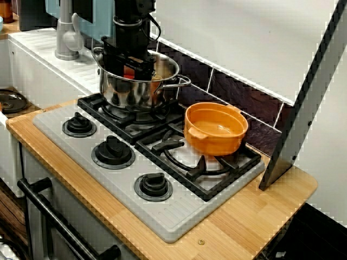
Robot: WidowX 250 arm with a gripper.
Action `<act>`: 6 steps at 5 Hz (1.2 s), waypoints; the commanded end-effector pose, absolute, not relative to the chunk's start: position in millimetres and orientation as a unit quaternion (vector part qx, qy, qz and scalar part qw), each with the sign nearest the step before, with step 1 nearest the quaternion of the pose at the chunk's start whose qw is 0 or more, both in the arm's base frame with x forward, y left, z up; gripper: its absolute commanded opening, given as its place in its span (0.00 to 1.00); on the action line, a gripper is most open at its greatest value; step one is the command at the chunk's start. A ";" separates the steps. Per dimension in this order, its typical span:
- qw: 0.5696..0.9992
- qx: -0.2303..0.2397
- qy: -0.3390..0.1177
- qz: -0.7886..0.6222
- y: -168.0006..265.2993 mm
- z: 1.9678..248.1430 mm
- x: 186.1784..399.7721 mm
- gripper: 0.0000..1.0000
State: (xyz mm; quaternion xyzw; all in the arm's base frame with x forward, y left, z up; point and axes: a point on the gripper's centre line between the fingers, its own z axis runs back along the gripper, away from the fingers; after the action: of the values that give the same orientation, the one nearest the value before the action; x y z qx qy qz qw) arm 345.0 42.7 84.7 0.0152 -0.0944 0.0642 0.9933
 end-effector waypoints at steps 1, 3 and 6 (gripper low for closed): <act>0.991 0.019 -0.117 0.069 42.4 93.5 358.9 1.00; 0.991 0.027 -0.114 0.068 35.8 83.7 367.1 1.00; 0.991 0.016 -0.107 0.075 36.8 83.9 369.7 0.00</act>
State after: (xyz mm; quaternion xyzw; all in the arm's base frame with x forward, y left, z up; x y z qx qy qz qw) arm 359.3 30.8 67.3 0.0137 -0.0821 0.0712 0.9940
